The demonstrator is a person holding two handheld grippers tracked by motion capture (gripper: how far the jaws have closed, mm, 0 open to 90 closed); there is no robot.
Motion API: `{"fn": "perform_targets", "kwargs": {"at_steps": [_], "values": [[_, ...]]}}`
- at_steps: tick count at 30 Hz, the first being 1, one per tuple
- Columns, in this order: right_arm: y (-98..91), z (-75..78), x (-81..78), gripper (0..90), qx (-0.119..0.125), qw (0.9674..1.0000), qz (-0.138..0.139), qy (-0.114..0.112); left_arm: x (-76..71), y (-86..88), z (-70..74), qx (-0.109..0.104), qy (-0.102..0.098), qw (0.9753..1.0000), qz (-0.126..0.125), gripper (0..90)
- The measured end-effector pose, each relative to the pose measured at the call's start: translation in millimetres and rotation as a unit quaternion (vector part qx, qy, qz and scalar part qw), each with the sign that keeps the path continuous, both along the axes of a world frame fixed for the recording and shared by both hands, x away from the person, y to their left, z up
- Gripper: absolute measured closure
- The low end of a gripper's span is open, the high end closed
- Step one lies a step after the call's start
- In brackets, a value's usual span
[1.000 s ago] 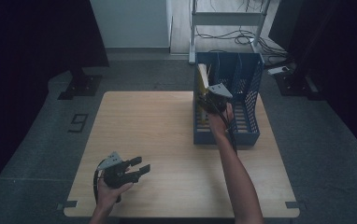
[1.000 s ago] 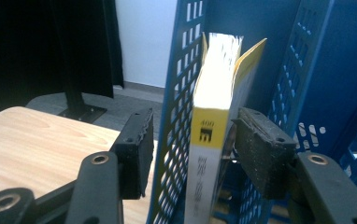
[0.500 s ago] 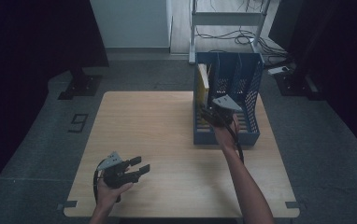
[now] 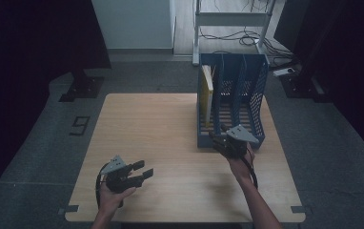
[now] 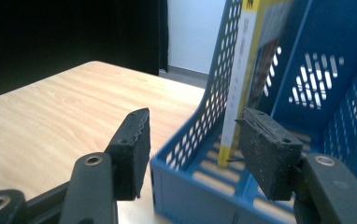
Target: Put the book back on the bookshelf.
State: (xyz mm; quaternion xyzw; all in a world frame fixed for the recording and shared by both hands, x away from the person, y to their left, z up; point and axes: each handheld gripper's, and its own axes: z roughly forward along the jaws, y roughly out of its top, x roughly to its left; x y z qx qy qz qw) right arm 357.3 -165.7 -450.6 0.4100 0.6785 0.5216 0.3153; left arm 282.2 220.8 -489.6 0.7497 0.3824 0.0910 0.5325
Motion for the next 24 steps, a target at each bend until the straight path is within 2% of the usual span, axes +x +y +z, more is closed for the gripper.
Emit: {"fn": "perform_targets", "kwargs": {"at_steps": [4, 7, 14, 19, 24], "values": [[-8.1, -13.7, -15.3, 42.6, 0.013, 0.9998, 0.006, 0.015, 0.7, -1.5, -1.7, 0.005, 0.003, 1.0000, -0.001, 41.2], [-14.3, -22.4, -25.8, 42.6, 0.030, 0.9993, 0.010, 0.017, 1.0, -2.2, -3.1, 0.008, 0.005, 0.9999, -0.001, 41.1], [-25.5, -43.7, -48.1, 42.5, 0.047, 0.9983, 0.018, 0.031, 1.9, -2.4, -5.9, 0.013, 0.010, 0.9999, 0.000, 40.9], [-26.5, -55.4, -57.1, 42.1, 0.027, 0.9979, 0.039, 0.045, 4.7, -2.9, -12.2, 0.016, 0.021, 0.9996, 0.001, 40.9], [-31.6, -74.7, -64.4, 41.9, 0.014, 0.9952, 0.060, 0.076, 6.5, -4.1, -16.1, 0.022, 0.027, 0.9994, 0.001, 40.8]]}}
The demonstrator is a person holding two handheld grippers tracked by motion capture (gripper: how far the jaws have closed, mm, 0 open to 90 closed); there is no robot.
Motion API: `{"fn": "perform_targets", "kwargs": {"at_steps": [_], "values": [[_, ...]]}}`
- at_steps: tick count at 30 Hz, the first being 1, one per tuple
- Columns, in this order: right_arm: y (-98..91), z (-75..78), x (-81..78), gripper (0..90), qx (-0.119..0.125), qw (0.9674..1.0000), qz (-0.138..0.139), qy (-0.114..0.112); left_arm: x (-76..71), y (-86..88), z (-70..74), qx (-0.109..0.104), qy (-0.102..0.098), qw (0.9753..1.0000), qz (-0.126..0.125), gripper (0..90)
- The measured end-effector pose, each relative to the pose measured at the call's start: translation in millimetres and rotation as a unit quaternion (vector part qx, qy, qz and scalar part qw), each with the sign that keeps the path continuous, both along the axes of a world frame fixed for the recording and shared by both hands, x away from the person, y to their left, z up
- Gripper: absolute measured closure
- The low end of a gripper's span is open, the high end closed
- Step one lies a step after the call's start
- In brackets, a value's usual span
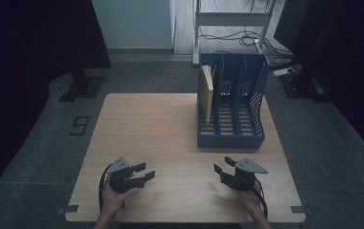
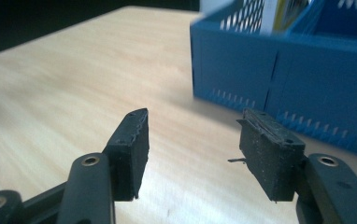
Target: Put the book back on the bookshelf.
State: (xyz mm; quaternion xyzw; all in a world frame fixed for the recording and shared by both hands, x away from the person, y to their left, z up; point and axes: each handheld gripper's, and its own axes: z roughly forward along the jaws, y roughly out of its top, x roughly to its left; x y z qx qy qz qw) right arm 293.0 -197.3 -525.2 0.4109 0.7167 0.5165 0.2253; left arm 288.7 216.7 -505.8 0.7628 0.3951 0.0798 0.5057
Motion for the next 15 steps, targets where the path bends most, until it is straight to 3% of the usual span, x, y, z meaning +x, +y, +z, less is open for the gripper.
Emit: {"fn": "perform_targets", "kwargs": {"at_steps": [6, 15], "values": [[-4.5, -13.2, 1.5, 41.0, -0.010, 0.9993, 0.000, 0.036, 0.3, -2.6, -1.9, 0.004, 0.004, 1.0000, -0.003, 40.7], [-3.9, -19.2, 6.1, 38.5, -0.033, 0.9979, -0.013, 0.053, 0.2, -2.3, -1.8, 0.005, 0.004, 1.0000, -0.002, 40.5]]}}
